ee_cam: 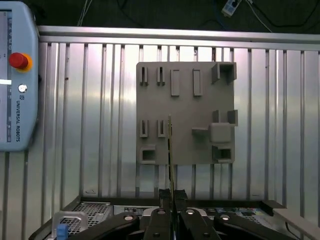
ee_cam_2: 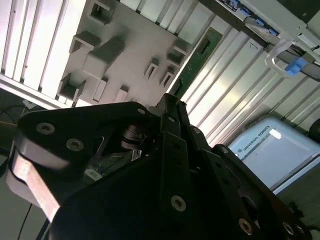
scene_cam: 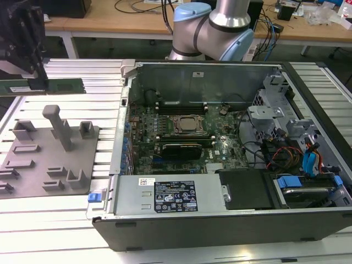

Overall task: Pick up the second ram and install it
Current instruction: 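Pick up the second ram and move it above second insertion slot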

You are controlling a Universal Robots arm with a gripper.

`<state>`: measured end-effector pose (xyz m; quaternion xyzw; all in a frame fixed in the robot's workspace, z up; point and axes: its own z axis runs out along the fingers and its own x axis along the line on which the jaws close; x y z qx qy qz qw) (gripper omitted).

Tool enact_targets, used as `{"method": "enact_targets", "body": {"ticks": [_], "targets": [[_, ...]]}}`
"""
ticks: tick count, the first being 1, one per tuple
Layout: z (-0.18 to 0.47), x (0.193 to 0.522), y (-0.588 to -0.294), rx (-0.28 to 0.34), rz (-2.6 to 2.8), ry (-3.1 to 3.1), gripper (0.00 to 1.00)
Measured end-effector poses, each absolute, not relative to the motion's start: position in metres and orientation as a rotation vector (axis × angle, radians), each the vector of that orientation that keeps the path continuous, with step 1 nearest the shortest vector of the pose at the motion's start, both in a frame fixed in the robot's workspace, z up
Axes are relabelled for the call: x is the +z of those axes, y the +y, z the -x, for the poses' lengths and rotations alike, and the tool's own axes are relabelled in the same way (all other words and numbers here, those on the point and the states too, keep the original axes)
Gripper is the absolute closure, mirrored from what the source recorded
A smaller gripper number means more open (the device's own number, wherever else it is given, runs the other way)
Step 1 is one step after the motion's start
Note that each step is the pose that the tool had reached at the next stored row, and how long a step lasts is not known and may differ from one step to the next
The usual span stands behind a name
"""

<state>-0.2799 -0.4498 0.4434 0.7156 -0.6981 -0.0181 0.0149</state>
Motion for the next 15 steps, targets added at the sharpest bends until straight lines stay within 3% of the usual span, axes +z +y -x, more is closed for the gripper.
{"method": "enact_targets", "body": {"ticks": [15], "targets": [[0.246,0.438,-0.411,-0.063,-2.224,-2.169,0.87]]}}
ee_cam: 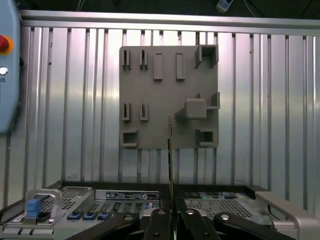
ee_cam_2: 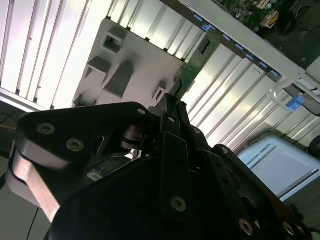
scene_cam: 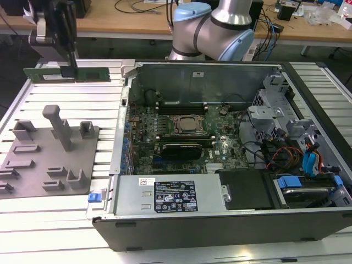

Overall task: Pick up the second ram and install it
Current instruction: 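Pick up the second ram and move it above second insertion slot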

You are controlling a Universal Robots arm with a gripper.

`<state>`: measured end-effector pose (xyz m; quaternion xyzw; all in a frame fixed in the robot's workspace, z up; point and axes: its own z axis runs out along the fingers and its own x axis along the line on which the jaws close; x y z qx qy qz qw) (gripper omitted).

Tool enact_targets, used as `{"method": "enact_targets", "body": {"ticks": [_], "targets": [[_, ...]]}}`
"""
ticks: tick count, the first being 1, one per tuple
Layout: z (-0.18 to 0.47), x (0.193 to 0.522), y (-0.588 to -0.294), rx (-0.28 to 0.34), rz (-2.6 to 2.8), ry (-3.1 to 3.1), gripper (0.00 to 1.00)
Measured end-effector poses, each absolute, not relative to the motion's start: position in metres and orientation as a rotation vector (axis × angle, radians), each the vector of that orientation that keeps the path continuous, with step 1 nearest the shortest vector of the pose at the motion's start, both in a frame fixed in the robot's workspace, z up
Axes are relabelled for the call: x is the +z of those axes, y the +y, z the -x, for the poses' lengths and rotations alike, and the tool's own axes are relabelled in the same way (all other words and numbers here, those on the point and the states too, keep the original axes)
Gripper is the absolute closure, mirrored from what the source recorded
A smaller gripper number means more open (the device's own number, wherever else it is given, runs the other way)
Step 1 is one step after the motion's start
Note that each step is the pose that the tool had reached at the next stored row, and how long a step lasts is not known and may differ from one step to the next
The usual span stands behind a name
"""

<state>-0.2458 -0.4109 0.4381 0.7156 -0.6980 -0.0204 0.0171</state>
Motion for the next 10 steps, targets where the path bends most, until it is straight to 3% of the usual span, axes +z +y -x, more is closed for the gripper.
{"method": "enact_targets", "body": {"ticks": [10], "targets": [[0.189,0.433,-0.394,-0.084,-2.214,-2.160,0.87]]}}
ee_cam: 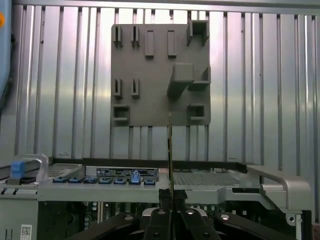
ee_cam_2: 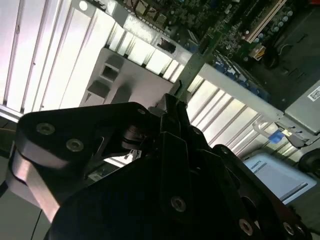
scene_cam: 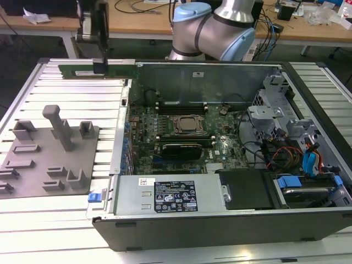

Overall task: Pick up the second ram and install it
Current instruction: 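Pick up the second ram and move it above second insertion slot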

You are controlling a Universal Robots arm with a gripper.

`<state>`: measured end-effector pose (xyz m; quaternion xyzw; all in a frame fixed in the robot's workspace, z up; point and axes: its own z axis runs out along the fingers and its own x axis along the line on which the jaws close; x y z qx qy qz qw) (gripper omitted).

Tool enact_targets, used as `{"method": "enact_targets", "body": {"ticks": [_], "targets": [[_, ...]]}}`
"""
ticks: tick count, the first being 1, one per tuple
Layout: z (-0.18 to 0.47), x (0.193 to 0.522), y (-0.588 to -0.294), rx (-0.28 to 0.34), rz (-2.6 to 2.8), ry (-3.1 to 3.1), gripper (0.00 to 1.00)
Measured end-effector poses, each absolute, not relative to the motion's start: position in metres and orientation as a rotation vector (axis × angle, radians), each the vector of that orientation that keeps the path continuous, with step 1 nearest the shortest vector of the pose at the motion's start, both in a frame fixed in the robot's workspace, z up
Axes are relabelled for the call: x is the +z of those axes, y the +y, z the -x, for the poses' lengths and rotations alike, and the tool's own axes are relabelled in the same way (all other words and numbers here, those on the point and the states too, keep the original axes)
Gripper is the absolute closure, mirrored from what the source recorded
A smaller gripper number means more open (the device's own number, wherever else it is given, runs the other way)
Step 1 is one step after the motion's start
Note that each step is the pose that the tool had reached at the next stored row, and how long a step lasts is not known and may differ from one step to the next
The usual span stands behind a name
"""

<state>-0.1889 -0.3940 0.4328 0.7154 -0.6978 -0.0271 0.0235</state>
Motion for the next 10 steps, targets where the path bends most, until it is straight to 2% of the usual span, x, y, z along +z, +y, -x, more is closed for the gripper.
{"method": "enact_targets", "body": {"ticks": [10], "targets": [[0.144,0.429,-0.388,-0.095,-2.209,-2.155,0.87]]}}
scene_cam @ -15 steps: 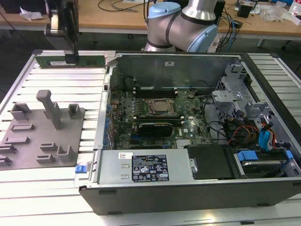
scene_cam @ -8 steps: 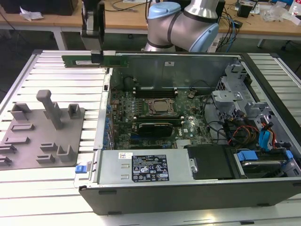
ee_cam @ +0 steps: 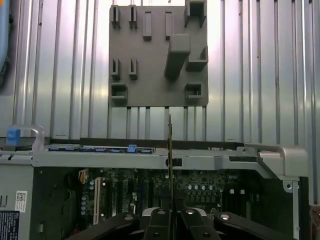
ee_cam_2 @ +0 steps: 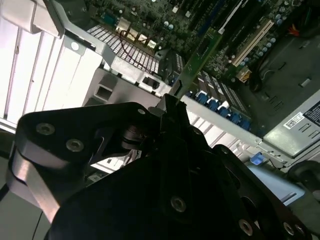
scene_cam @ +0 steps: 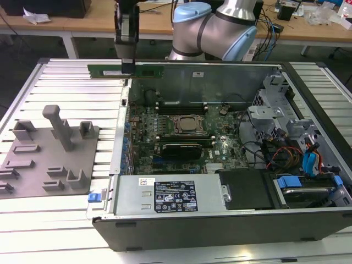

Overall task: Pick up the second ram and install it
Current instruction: 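Pick up the second ram and move it above second insertion slot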

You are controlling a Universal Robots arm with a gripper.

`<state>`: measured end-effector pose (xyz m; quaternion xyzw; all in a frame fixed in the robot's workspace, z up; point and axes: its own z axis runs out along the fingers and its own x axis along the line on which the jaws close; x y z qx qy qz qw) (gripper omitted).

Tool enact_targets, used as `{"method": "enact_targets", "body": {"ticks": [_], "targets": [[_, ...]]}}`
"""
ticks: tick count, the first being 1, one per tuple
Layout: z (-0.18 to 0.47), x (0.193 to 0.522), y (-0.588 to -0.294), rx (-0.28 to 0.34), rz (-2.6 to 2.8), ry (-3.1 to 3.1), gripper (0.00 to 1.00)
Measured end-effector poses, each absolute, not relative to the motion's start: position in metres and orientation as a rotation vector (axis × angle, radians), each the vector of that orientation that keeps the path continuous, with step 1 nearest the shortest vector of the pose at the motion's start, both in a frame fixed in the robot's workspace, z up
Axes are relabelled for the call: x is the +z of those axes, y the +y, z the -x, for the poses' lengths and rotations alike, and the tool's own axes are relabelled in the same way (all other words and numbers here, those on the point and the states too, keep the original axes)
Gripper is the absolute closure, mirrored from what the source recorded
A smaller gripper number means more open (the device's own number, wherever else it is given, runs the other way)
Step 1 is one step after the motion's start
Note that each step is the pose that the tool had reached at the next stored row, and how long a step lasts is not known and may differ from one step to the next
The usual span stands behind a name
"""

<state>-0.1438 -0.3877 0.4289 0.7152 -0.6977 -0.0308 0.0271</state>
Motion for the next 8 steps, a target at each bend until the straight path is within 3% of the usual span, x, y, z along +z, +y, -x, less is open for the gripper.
{"method": "enact_targets", "body": {"ticks": [8], "targets": [[0.110,0.425,-0.383,-0.106,-2.204,-2.150,0.87]]}}
